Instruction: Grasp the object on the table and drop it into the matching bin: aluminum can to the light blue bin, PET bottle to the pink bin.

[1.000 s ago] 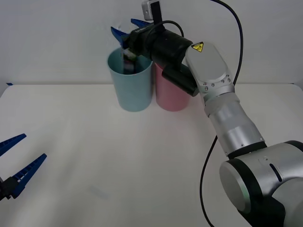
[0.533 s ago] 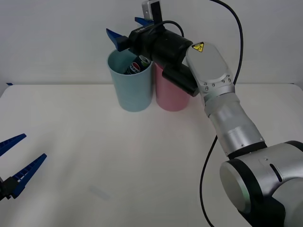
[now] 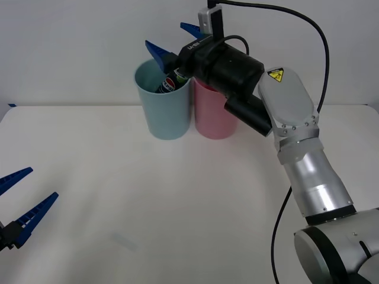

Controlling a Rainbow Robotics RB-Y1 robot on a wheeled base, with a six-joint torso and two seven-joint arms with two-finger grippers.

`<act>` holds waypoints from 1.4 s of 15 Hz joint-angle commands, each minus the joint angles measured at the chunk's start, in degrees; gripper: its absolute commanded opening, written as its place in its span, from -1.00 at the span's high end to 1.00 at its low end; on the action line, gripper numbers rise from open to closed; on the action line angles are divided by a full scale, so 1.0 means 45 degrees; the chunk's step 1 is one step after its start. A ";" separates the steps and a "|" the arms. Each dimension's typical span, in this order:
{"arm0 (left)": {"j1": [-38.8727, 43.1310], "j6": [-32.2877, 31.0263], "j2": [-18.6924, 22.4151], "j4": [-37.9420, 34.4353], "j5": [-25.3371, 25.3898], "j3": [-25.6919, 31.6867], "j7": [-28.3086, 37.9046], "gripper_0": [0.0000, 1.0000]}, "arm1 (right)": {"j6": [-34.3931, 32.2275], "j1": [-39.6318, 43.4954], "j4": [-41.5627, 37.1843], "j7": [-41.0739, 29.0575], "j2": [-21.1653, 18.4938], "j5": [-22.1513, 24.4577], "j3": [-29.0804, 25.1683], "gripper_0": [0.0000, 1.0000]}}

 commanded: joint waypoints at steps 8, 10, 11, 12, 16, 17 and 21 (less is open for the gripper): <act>0.0000 0.0000 0.0000 0.0000 0.0000 0.0000 0.0000 -1.00 | -0.0277 0.5363 -0.5940 0.0057 -0.3017 -0.1968 0.1199 -1.00; 0.0000 0.0000 0.0000 0.0000 0.0000 0.0000 0.0000 -1.00 | -0.0277 0.6496 -0.6916 0.0213 -0.3721 -0.2554 0.1199 -1.00; 0.0000 0.0000 0.0000 0.0000 0.0000 0.0000 0.0000 -1.00 | -0.0277 0.6926 -0.7268 0.0311 -0.4013 -0.2827 0.1179 -1.00; 0.0000 0.0000 0.0000 0.0000 0.0000 0.0000 0.0000 -1.00 | -0.0277 0.7375 -0.7639 0.0428 -0.4287 -0.3061 0.1140 -1.00; 0.0000 0.0000 0.0000 0.0000 0.0000 0.0000 0.0000 -1.00 | -0.0335 0.9426 -0.8772 0.2127 -0.5361 -0.4272 0.0750 -1.00; 0.0000 0.0000 0.0000 0.0000 0.0000 0.0000 0.0000 -1.00 | -0.0531 0.9816 -0.8869 0.2596 -0.5556 -0.4507 0.0594 -1.00; 0.0000 0.0000 0.0000 0.0000 0.0000 0.0000 0.0000 -1.00 | -0.2503 1.1281 -0.8967 0.3612 -0.5693 -0.5054 -0.0813 -1.00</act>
